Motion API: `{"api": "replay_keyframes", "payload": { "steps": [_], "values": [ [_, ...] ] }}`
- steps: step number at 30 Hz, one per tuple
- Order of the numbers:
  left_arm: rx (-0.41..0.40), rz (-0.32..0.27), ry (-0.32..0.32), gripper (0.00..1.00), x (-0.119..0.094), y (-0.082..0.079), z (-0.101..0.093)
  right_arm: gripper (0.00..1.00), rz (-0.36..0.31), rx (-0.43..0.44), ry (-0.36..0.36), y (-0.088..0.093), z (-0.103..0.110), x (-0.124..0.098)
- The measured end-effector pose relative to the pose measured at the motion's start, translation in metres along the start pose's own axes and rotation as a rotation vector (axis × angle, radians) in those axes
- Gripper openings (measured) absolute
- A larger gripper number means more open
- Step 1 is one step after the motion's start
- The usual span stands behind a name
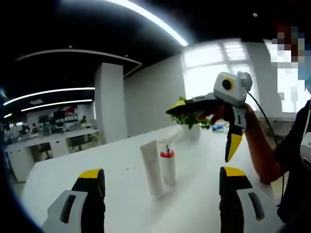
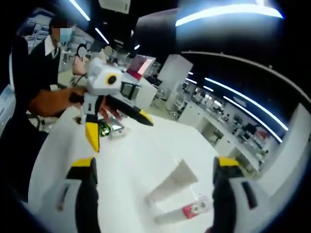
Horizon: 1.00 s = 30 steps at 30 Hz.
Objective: Arrange the skincare products in the storage area until every visible bottle or jar stands upright without overlapping.
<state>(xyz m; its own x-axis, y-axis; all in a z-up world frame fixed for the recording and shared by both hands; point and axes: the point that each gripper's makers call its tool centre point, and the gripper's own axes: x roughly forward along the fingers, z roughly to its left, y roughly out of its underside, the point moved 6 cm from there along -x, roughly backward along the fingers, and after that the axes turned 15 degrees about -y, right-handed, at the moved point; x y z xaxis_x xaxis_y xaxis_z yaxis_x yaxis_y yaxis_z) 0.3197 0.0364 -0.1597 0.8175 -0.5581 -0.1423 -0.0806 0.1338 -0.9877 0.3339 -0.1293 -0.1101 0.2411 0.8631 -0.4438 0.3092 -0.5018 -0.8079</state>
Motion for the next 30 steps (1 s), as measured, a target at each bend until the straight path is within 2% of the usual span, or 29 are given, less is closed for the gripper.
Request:
{"api": "replay_keyframes", "payload": {
  "steps": [12,15,21,30],
  "values": [
    [0.03,0.019,-0.088,1.0,-0.054,0.002,0.011,0.98,0.021,-0.051,-0.065,-0.013,0.018,0.013],
    [0.031,0.027,-0.117,1.0,-0.069,0.005,0.015,0.98,0.016,-0.065,-0.088,-0.017,0.024,0.017],
    [0.036,0.041,-0.171,1.0,-0.099,0.013,0.023,0.95,0.048,-0.098,-0.123,-0.019,0.033,0.026],
    [0.029,0.067,-0.242,1.0,-0.141,0.029,0.034,0.91,0.017,-0.128,-0.164,-0.031,0.043,0.039]
  ]
}}
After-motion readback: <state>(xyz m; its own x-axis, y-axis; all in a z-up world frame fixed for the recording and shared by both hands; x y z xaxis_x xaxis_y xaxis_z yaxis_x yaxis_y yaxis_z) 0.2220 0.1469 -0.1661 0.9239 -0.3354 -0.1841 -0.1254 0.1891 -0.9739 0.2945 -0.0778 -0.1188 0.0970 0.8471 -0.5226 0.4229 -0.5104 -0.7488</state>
